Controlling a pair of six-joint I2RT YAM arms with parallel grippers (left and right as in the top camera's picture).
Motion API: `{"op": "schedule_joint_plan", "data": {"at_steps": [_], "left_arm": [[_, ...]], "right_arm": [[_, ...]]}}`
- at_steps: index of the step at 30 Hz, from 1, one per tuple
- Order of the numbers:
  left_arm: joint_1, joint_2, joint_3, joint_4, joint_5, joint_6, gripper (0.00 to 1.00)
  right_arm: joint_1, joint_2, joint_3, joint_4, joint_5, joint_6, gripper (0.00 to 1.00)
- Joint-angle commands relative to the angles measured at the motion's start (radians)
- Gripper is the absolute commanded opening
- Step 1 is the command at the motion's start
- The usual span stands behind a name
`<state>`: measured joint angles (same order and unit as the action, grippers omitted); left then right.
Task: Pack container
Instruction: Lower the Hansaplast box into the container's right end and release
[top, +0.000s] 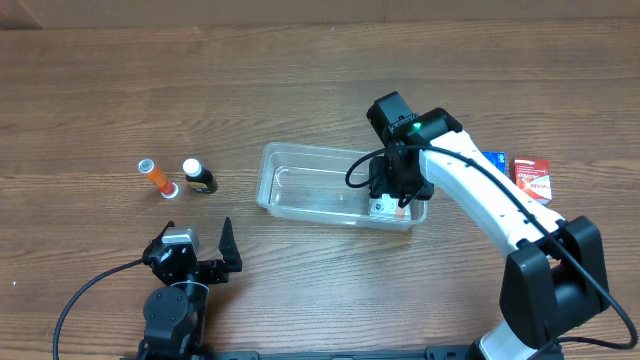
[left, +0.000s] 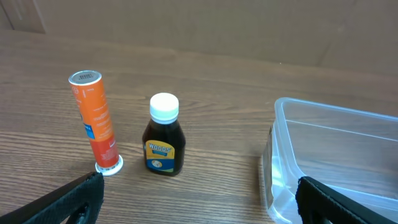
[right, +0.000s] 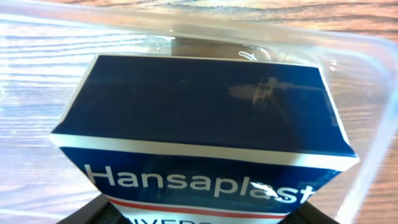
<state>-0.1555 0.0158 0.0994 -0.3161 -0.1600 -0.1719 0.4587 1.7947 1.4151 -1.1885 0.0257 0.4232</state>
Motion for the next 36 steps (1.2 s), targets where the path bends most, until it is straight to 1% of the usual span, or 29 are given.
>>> {"op": "schedule_joint_plan", "data": {"at_steps": [1, 5, 10, 20, 30, 31, 32, 33, 34, 36], "left_arm": [[0.005, -0.010, -0.003, 0.004, 0.000, 0.019, 1.00], [0.005, -0.011, -0.003, 0.004, 0.000, 0.019, 1.00], [0.005, -0.011, -0.003, 0.004, 0.000, 0.019, 1.00], [0.005, -0.011, -0.003, 0.004, 0.000, 0.019, 1.00], [0.005, -0.011, -0.003, 0.004, 0.000, 0.019, 1.00], [0.005, -0.011, -0.003, 0.004, 0.000, 0.019, 1.00], [0.005, -0.011, -0.003, 0.004, 0.000, 0.019, 1.00], [0.005, -0.011, -0.003, 0.004, 0.000, 0.019, 1.00], [0.005, -0.011, -0.003, 0.004, 0.000, 0.019, 1.00], [0.005, -0.011, -0.003, 0.004, 0.000, 0.019, 1.00]], "right_arm": [[0.002, 0.001, 0.108, -0.031, -0.002, -0.012, 0.62], [0.002, 0.001, 0.125, -0.087, -0.037, -0.011, 0.62], [0.002, 0.001, 0.122, -0.108, -0.038, -0.011, 0.61], [-0.003, 0.013, -0.002, -0.017, -0.034, -0.011, 0.62], [-0.011, 0.024, -0.007, -0.044, -0.012, -0.011, 0.63], [-0.011, 0.024, -0.007, -0.048, -0.012, -0.011, 0.71], [-0.011, 0.024, -0.007, -0.048, -0.012, -0.011, 0.82], [-0.011, 0.024, -0.006, -0.043, -0.011, -0.011, 0.88], [-0.011, 0.024, -0.003, -0.036, -0.006, -0.013, 0.89], [-0.011, 0.024, 0.024, -0.036, 0.031, -0.031, 0.89]]}}
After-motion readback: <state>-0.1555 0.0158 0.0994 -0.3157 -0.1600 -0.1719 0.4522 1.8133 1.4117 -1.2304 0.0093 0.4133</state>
